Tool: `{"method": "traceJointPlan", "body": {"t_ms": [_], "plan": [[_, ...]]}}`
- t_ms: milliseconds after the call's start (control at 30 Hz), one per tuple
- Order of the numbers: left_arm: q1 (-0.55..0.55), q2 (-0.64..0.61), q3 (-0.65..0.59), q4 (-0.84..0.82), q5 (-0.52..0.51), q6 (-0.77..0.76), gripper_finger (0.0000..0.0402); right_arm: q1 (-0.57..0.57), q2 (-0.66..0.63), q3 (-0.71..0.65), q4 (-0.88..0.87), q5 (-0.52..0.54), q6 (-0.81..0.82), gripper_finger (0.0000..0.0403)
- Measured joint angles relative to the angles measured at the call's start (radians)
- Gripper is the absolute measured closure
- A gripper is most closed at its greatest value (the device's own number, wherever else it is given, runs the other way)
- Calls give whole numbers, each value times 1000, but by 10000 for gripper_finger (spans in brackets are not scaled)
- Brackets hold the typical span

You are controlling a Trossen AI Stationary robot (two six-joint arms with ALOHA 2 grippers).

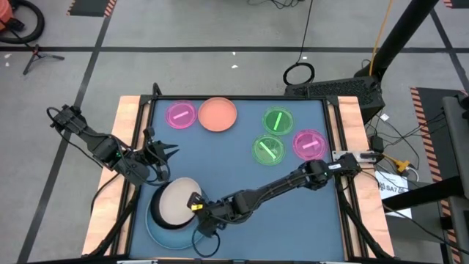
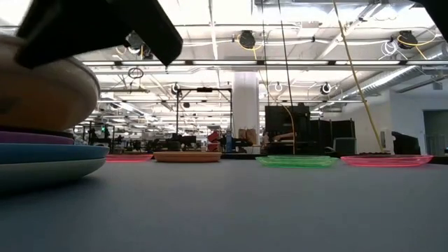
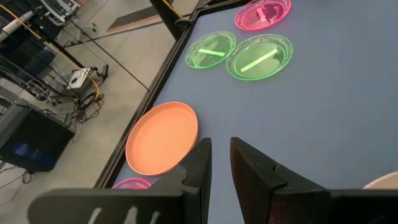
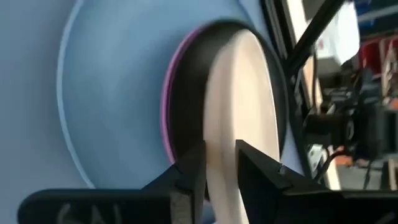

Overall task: Stack plastic plates
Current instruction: Stack the white plate on top of the black plate, then stack the orange plate on top of the white plate

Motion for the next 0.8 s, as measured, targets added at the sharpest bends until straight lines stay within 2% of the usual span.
{"method": "traceJointPlan", "body": {"t_ms": [133,300,400,700,800], "plan": [[0,0,0,0,0,-1,335,-11,0,0,-36,5,17,319],[0,0,0,0,0,0,335,-10,0,0,-20,3,37,341],[0,0,0,0,0,-1,335,-13,0,0,-24,5,67,335],[0,0,0,0,0,-3,335,-17,0,0,-24,6,85,214],[0,0,0,0,0,-3,335,-17,0,0,-5,48,75,191]]}}
